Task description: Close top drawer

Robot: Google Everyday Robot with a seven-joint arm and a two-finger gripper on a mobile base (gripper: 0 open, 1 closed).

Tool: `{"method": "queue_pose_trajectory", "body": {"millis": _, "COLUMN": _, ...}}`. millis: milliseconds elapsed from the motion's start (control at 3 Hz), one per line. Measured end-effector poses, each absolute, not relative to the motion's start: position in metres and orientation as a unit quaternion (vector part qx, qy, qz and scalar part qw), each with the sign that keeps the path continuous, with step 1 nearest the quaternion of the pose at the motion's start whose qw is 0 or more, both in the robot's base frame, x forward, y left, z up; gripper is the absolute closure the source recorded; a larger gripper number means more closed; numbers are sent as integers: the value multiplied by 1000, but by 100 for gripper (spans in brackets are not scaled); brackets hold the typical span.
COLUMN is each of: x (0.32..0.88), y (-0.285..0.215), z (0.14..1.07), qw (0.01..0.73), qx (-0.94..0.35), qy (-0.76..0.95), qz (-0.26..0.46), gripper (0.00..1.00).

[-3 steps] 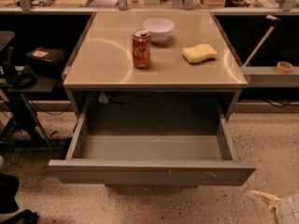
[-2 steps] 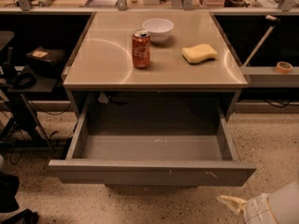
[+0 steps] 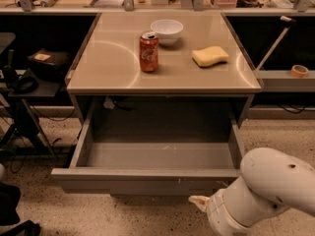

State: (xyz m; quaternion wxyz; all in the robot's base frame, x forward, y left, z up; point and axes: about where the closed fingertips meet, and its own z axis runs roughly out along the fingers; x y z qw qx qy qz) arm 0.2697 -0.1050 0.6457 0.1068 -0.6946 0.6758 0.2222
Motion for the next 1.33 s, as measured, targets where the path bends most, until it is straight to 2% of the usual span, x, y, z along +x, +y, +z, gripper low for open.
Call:
{"method": "queue_pose_trajectory", "body": {"millis": 333, "x": 319, "y": -96, "z": 642, "qw": 132, "qx": -677, "qy": 702, "qz": 176, "gripper": 0}}
{"method": "queue_pose_trajectory", "body": {"millis": 1333, "x": 349, "y": -104, "z": 615, "qw": 132, "qx": -664, "qy": 710, "qz": 196, "gripper": 0}}
